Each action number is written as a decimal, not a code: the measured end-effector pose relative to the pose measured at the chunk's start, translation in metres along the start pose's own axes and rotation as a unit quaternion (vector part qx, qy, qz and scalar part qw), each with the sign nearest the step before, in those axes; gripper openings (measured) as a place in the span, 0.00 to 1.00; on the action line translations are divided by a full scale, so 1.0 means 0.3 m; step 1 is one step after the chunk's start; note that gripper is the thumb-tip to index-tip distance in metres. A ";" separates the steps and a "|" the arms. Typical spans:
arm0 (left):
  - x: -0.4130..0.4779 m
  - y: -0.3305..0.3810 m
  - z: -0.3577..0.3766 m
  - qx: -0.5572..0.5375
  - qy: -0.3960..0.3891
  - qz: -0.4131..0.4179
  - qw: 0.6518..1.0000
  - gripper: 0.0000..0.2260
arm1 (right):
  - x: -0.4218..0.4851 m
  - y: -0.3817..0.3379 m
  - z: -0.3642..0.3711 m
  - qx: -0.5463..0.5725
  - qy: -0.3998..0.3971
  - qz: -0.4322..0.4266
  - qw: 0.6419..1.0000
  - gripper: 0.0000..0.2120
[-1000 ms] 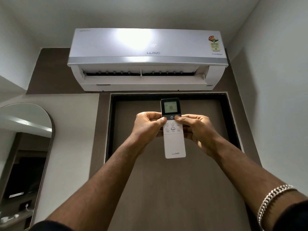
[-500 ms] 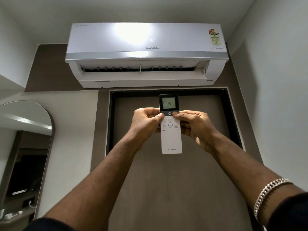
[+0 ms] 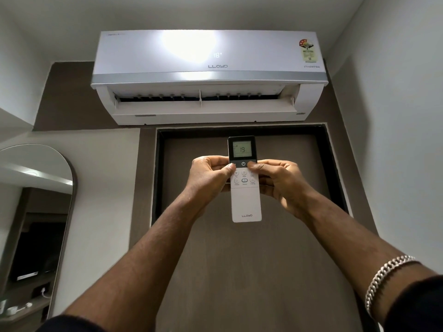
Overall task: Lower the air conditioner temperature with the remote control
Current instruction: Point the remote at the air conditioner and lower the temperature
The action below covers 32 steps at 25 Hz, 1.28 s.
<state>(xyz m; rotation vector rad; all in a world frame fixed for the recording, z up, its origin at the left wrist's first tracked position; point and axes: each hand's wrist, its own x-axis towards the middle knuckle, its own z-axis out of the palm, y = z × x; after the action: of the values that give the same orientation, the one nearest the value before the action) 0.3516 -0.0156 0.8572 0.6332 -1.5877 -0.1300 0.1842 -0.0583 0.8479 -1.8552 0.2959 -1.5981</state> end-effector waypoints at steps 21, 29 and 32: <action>-0.005 -0.007 -0.012 -0.003 -0.007 0.001 1.000 0.02 | 0.002 0.008 0.003 -0.004 0.003 0.004 1.000 0.15; -0.013 -0.001 -0.011 -0.001 -0.007 0.001 1.000 0.03 | -0.001 0.009 0.002 -0.008 0.003 0.004 1.000 0.15; -0.012 0.000 -0.010 0.000 -0.007 -0.002 1.000 0.03 | -0.002 0.010 -0.003 -0.008 -0.004 0.000 1.000 0.14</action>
<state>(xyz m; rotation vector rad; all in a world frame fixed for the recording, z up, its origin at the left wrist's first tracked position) 0.3543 -0.0129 0.8543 0.6369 -1.5998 -0.1378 0.1840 -0.0605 0.8457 -1.8718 0.3063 -1.5926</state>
